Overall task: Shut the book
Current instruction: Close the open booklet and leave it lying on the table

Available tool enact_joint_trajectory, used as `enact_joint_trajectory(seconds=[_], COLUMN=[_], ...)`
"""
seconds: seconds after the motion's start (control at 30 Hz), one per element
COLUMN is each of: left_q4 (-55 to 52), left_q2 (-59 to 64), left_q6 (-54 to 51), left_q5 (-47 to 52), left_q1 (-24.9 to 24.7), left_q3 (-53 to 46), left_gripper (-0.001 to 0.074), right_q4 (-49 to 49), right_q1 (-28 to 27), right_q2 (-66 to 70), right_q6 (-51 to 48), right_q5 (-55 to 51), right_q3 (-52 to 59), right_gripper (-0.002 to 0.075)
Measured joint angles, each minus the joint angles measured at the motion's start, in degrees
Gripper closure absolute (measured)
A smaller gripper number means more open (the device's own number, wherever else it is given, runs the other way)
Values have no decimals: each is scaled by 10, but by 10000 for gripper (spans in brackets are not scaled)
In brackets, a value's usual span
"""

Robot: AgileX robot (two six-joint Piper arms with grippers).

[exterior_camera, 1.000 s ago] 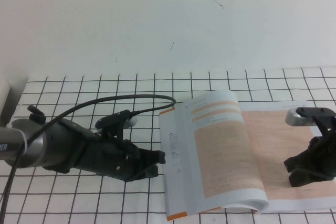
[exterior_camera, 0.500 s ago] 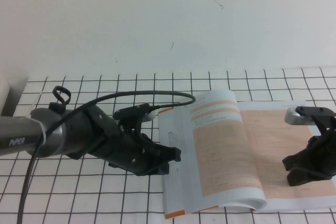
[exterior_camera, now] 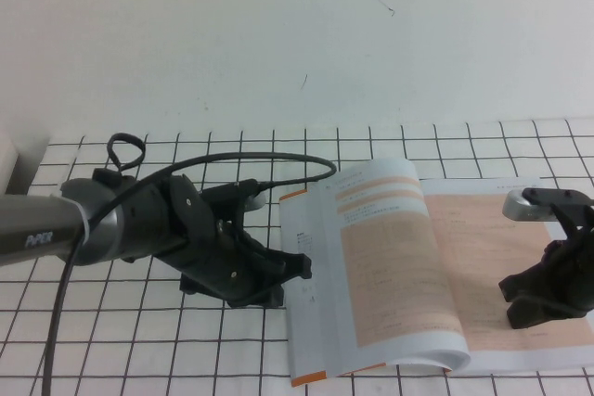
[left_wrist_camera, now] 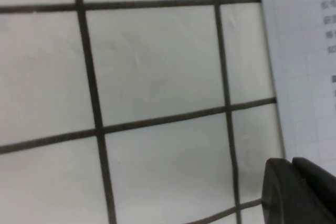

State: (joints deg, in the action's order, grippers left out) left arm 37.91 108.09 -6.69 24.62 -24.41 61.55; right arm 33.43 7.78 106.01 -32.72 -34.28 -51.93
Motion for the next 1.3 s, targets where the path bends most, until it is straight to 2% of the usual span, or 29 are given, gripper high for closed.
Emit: enact_joint_trajectory(seconds=[0.23,0.37,0.77,0.87,1.03,1.1,1.3], left_q4=[25,68,103,58,-138,-185,-216], left_q2=[21,28,35,35,42,48,52], left_q6=[0,-49,-88,-54,96,128,159], left_q5=[8,25,87,90,125,131,113], left_q1=[0,0,-1,-1,-4,-7,-29], left_q3=[7,19,117,124,126,126,126], left_gripper=[738,738,738,738,738,738,738], right_q4=[1,3,7,8,9,9,10], right_q1=[0,0,0,0,0,0,0], right_q2=[1,1,1,1,1,1,1], right_q6=[0,0,-1,-1,-3,-3,-4], right_q5=[0,0,1,1,1,1,1], right_q3=[0,0,0,0,0,0,0], right_gripper=[729,729,729,729,729,729,729])
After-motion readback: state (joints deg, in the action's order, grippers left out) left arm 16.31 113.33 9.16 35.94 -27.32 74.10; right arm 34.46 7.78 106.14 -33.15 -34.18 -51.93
